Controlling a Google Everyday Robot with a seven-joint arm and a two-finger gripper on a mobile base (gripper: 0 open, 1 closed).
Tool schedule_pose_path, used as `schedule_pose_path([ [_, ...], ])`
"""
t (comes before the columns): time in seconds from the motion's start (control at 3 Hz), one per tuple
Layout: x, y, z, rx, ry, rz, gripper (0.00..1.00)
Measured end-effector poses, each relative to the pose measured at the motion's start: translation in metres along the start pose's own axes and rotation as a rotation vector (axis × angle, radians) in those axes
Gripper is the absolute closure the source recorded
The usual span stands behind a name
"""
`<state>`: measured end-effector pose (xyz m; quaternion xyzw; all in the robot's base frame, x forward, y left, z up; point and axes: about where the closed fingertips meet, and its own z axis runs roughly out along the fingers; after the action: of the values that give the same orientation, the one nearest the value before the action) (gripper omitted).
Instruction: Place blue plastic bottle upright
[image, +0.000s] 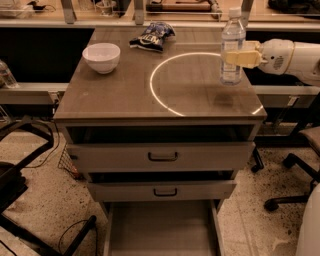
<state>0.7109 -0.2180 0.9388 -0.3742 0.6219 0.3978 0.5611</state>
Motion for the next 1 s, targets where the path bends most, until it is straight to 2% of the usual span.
schedule_pose_path([
  [0.67, 0.021, 0.001, 0.015, -0.035, -0.111, -0.03, 1.0],
  [1.0, 0.028, 0.003, 0.018, -0.029, -0.127, -0.047, 1.0],
])
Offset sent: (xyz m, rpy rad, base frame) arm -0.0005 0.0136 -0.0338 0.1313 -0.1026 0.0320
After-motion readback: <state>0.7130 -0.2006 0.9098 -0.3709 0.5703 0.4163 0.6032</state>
